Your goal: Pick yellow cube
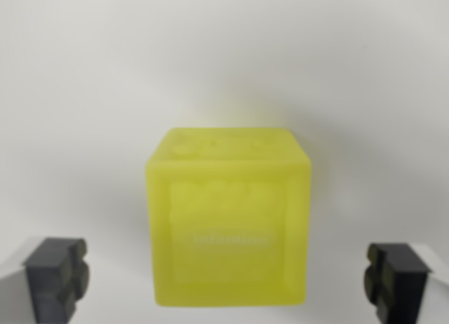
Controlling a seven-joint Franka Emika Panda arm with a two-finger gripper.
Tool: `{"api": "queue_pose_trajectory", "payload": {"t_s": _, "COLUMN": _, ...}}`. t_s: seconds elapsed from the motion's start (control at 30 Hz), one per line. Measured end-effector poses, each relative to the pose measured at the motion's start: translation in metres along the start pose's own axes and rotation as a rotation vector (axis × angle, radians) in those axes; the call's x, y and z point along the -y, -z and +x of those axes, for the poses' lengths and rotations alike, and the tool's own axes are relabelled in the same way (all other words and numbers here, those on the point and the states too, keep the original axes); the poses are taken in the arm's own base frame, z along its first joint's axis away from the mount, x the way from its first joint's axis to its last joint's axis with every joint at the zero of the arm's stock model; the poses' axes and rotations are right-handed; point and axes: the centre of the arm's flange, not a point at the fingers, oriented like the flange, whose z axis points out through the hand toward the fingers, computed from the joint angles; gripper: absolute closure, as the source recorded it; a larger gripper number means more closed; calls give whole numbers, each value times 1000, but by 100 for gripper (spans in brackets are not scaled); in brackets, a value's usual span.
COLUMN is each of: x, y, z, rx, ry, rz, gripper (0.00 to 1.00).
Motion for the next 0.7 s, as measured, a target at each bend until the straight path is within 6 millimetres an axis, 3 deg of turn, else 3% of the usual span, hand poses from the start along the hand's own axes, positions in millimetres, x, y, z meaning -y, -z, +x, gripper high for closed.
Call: {"api": "queue_pose_trajectory", "payload": {"t_s": 0.7, "x": 0, "y": -32, "z": -1, "rx": 1, "ry": 1, "rz": 0, "gripper": 0}}
